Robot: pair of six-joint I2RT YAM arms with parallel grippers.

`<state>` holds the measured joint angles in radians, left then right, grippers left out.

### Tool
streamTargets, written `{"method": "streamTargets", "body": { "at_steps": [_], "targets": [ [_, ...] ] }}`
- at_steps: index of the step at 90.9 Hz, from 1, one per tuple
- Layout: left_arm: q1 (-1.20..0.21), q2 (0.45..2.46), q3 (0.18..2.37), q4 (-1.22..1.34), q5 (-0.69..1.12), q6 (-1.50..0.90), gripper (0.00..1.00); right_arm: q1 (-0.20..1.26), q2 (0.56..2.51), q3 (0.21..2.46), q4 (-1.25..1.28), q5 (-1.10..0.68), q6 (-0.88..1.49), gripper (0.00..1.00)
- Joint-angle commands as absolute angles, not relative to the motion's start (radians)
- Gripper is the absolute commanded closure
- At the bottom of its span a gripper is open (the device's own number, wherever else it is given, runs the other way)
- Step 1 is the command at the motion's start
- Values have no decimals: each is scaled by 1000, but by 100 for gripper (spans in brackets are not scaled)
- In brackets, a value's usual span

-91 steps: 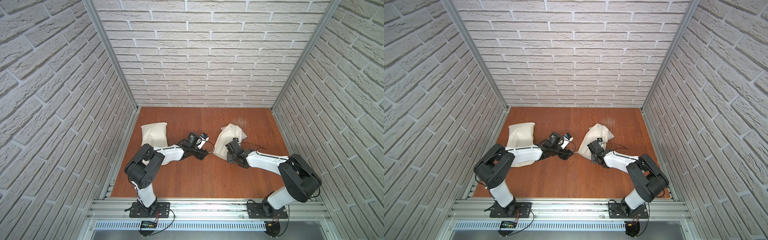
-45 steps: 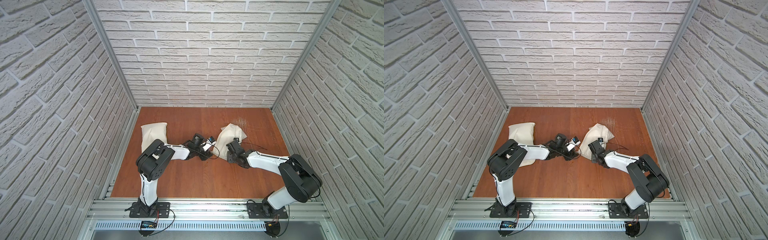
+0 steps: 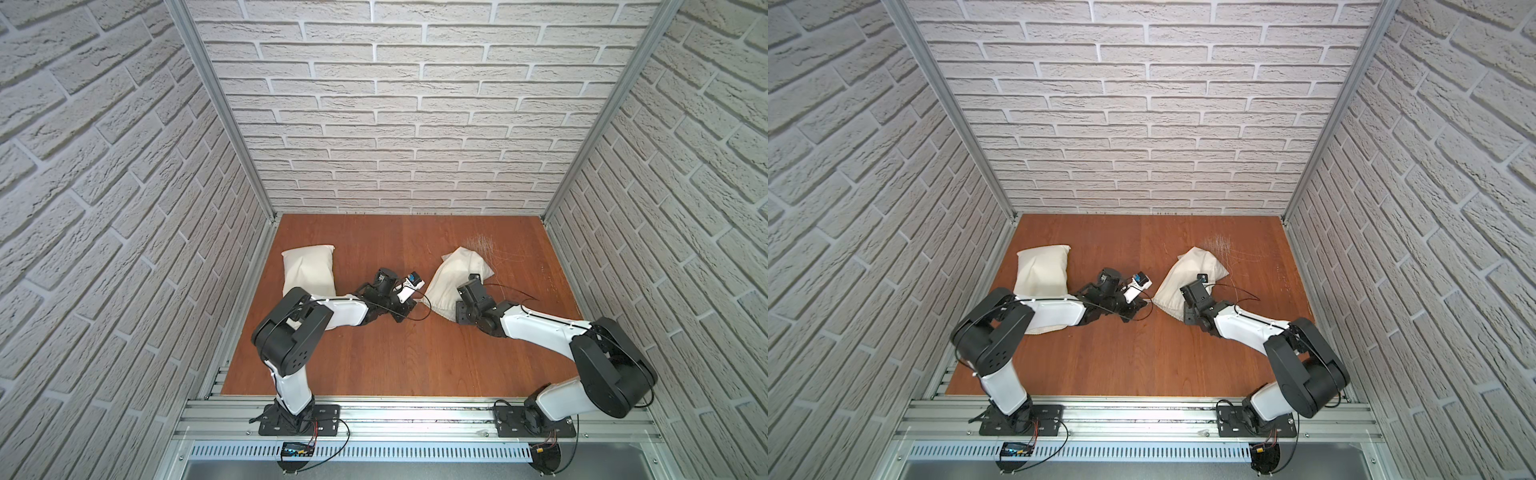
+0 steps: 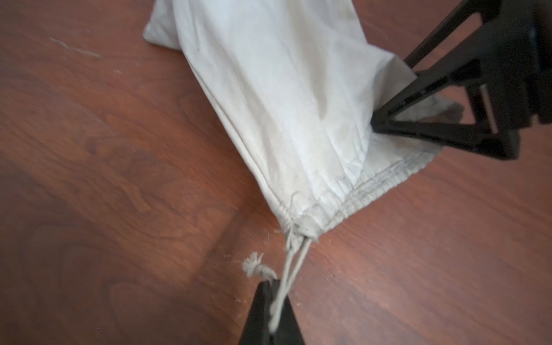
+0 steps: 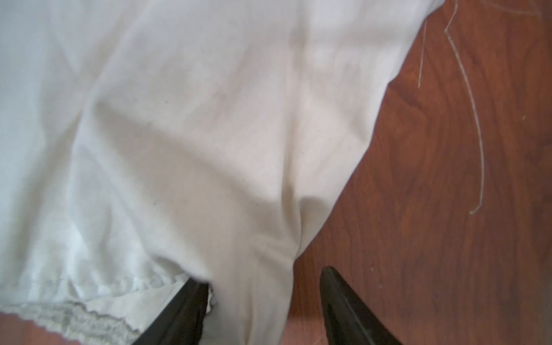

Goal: Close the soil bag
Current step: Frap the soil bag at the center of the board.

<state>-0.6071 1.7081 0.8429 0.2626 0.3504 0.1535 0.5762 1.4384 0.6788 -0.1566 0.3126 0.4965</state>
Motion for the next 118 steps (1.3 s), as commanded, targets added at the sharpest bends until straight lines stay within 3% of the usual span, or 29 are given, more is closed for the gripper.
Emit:
{"method": "streamTargets", "body": {
  "at_steps": [1,28,69,75,85,91,118],
  "targets": [
    [-614,1582,856,216,305,116,100,599,1331,668,-91,301,376,34],
    [-667,1469,973,18,229,96,100,746,1141,696,62,215,115,31],
    [-686,1404,995,-21,233,72,100,816,1327,844,147,168,-15,43],
    [-687,1395,993,-23,236,71,100,815,1353,866,137,206,-26,49],
    [-685,1355,997,-44,207,36,100,804,1395,892,77,369,-18,69],
    [-672,1302,993,-47,190,-9,100,773,1398,884,9,470,27,76],
    [-490,1126,1008,-71,186,-240,100,560,1266,748,-217,671,257,80]
  ]
}}
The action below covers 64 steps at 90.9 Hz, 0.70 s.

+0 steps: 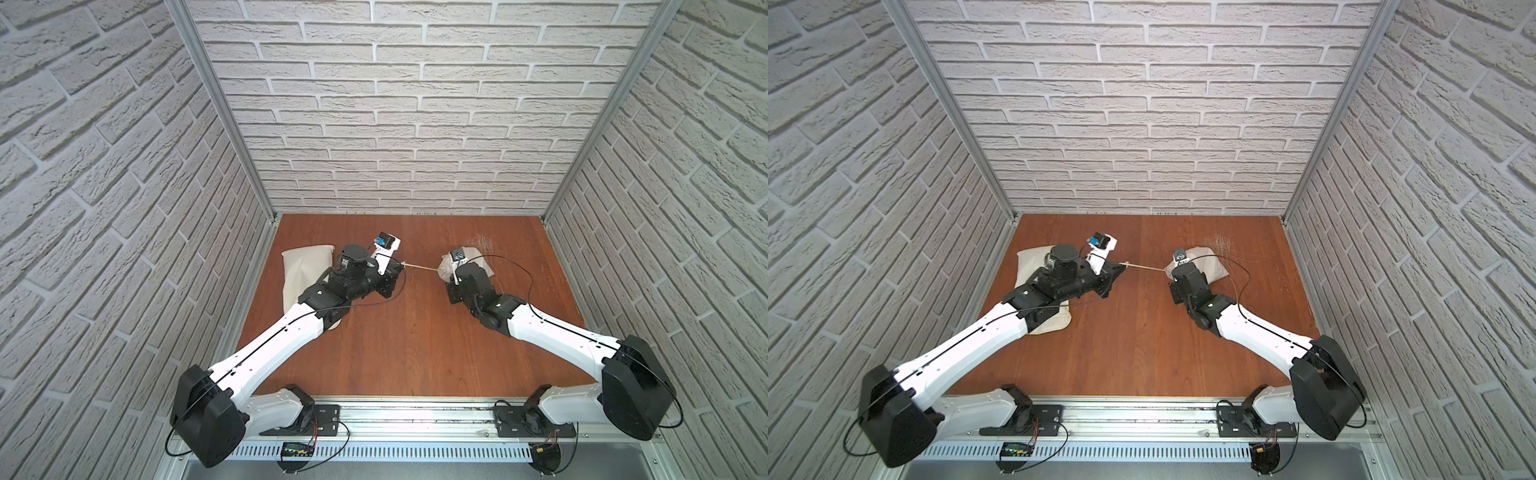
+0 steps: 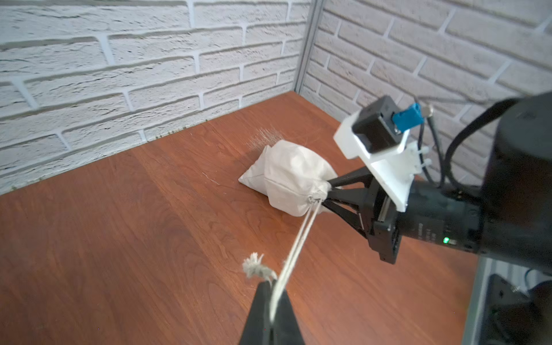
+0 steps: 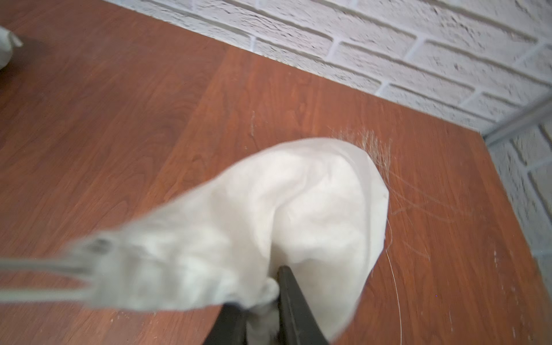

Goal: Close the soil bag
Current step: Frap the soil bag at the center of the board.

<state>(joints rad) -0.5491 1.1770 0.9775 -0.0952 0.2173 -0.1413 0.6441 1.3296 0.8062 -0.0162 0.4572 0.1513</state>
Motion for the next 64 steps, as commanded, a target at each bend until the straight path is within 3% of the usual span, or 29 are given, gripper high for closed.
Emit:
{"method": "streamTargets", "body": {
  "at_steps": [1,22,32,46,64],
  "targets": [
    [-490,1126,1012,-75,184,-241,100,561,1258,747,-216,669,250,80],
    [-520,1185,1095,-158,194,-230,100,717,1198,819,-69,311,25,78],
    [-529,1198,1107,-170,200,-232,100,768,1229,903,-49,200,-2,68],
    [-538,1199,1111,-176,194,-233,100,829,1327,997,-2,131,-65,49],
    [-545,1178,1117,-193,181,-232,100,844,1455,1109,30,171,-69,46]
  ]
}}
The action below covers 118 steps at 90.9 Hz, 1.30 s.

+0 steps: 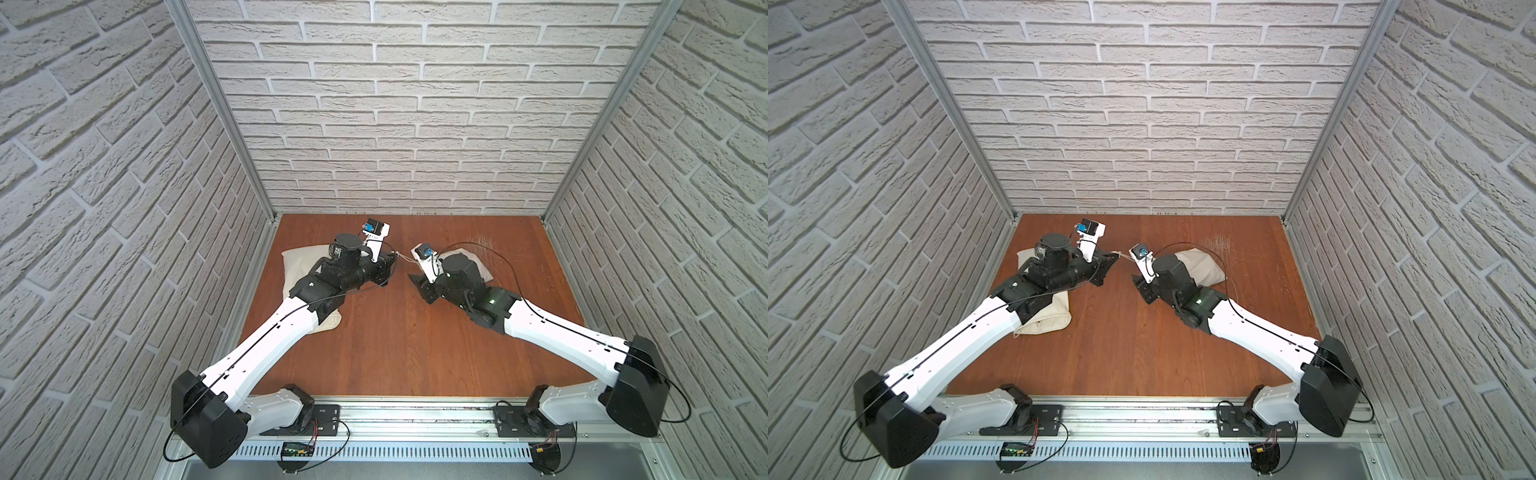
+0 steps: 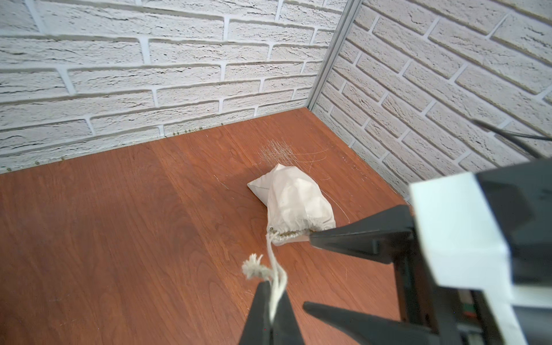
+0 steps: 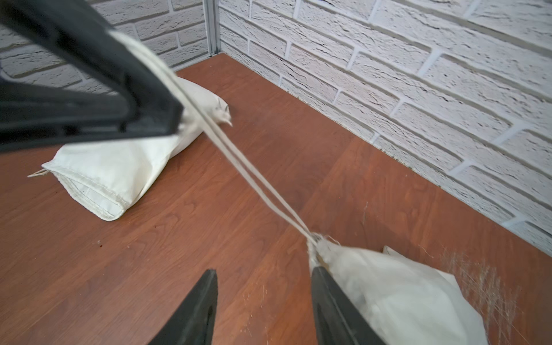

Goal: Close the soil bag
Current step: Frap the soil bag at the center of the board.

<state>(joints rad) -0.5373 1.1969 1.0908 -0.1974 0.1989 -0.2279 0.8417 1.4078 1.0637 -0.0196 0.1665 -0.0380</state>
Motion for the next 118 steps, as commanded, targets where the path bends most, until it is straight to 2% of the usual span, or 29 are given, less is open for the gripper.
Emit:
{"method": "streamTargets", "body": {
  "at_steps": [1,32,65,84,96,118],
  "targets": [
    [-545,1176,1117,-194,180,-233,100,844,1459,1112,32,173,-74,46],
    [-545,1150,1109,-205,161,-229,100,843,1530,1200,1,251,-143,50],
    [-546,1145,1105,-208,155,-235,100,824,1486,1170,17,206,-201,51],
    [-546,1111,1111,-211,146,-235,100,777,1578,1236,-18,218,-193,72],
    [-528,1050,1111,-222,67,-238,100,698,1580,1215,-113,341,-138,80],
    [-401,959,1121,-233,-146,-280,100,447,1432,1089,-319,660,-50,83]
  ]
}}
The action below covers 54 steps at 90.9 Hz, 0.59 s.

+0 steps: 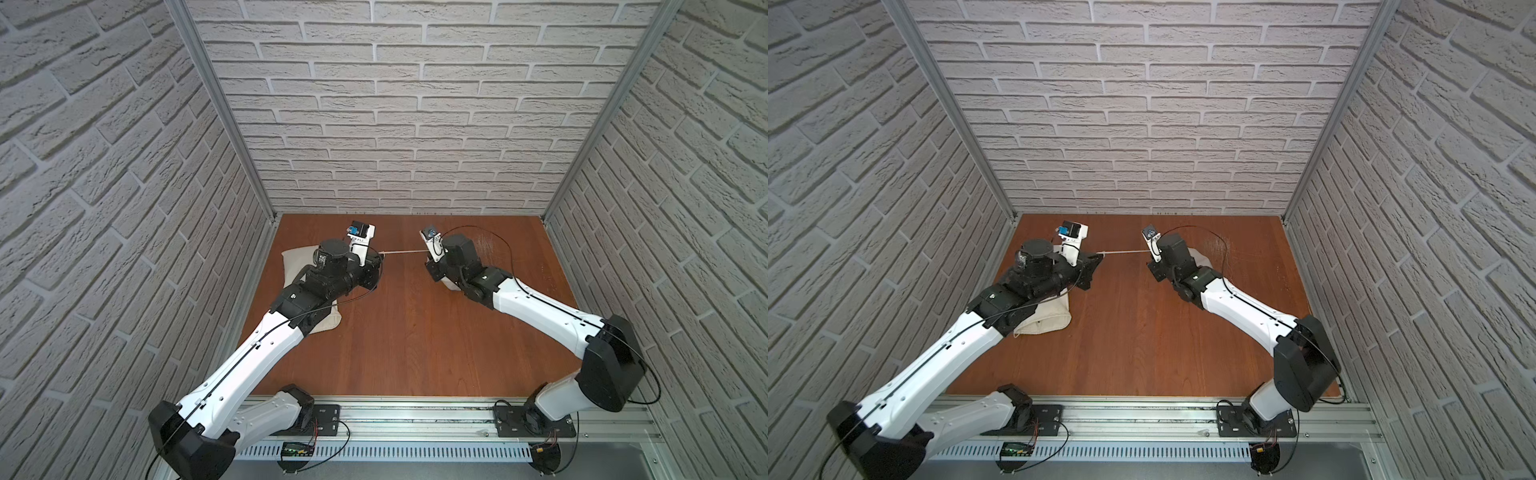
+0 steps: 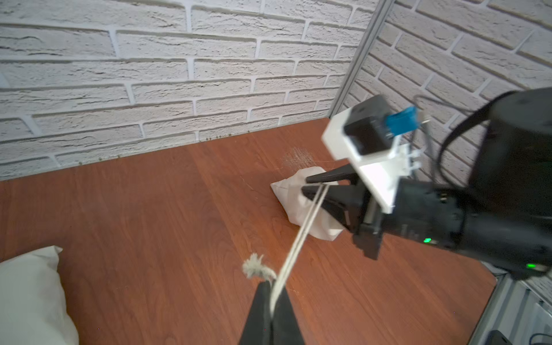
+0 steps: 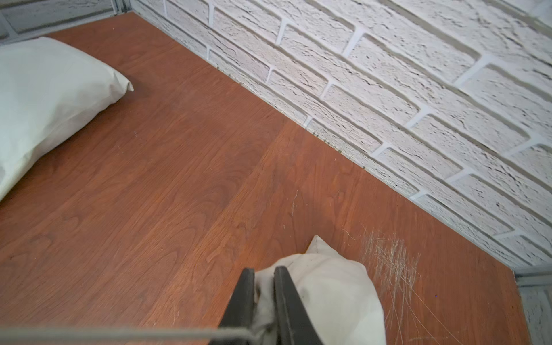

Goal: Close the soil bag
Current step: Frap the soil bag at the center of the board.

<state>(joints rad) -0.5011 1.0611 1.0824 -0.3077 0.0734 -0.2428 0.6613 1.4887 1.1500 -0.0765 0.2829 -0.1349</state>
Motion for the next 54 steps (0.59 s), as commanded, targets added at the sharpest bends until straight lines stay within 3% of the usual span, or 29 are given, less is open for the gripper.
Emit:
{"method": "streamTargets", "body": {
  "at_steps": [1,18,31,54],
  "targets": [
    [-392,959,1125,-232,-150,-281,100,438,1428,1094,-332,665,-47,83],
    [-298,1024,1287,-269,-176,-261,100,354,1311,1274,-405,665,-117,82],
    [-297,1092,1349,-302,-151,-252,100,314,1338,1432,-456,569,-150,81],
    [-194,1120,1164,-231,-103,-368,100,221,1442,1272,-433,516,-76,80]
  ]
}}
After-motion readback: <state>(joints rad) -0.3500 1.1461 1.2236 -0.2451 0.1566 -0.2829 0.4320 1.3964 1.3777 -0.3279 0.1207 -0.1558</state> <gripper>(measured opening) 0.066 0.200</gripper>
